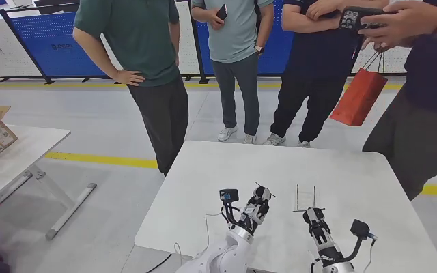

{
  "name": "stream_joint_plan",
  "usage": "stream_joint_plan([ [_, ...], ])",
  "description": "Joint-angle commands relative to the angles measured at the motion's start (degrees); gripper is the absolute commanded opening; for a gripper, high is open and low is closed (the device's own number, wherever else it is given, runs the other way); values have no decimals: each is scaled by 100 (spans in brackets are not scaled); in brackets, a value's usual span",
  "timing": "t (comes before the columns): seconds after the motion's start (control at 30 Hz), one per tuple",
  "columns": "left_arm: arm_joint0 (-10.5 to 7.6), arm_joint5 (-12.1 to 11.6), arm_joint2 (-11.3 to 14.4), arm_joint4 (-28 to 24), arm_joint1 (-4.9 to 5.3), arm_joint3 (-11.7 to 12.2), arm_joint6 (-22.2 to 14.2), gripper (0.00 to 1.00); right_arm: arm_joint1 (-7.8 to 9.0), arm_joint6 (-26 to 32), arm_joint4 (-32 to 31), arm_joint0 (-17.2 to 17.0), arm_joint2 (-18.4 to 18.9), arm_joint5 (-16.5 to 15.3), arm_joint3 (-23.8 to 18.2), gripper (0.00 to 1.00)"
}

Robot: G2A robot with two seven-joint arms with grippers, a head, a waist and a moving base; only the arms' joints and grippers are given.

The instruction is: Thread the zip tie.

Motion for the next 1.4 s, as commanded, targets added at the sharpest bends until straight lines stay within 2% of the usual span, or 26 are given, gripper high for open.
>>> stream_joint_plan([
  [0.0, -25, 25, 45, 36, -22, 51, -45, 0, 0, 0, 0, 0, 0, 0, 0, 0],
  [0.17, -42, -126, 67, 37, -62, 124, 51, 0, 0, 0, 0, 0, 0, 0, 0, 0],
  [0.27, -42, -126, 67, 37, -62, 124, 51, 0, -4, 20, 56, 20, -9, -2, -1, 0],
  [0.43, -42, -126, 67, 37, -62, 124, 51, 0, -57, -49, 342, 290, -188, -65, 67, 0],
  [0.63, -42, -126, 67, 37, -62, 124, 51, 0, -123, -26, 272, 662, -494, 227, 370, 0],
  [1.1, -42, -126, 67, 37, -62, 124, 51, 0, -150, -106, 361, 743, -548, 179, 455, 0],
  [1.37, -42, -126, 67, 37, -62, 124, 51, 0, -207, -294, 192, 944, -733, 378, 696, 0],
])
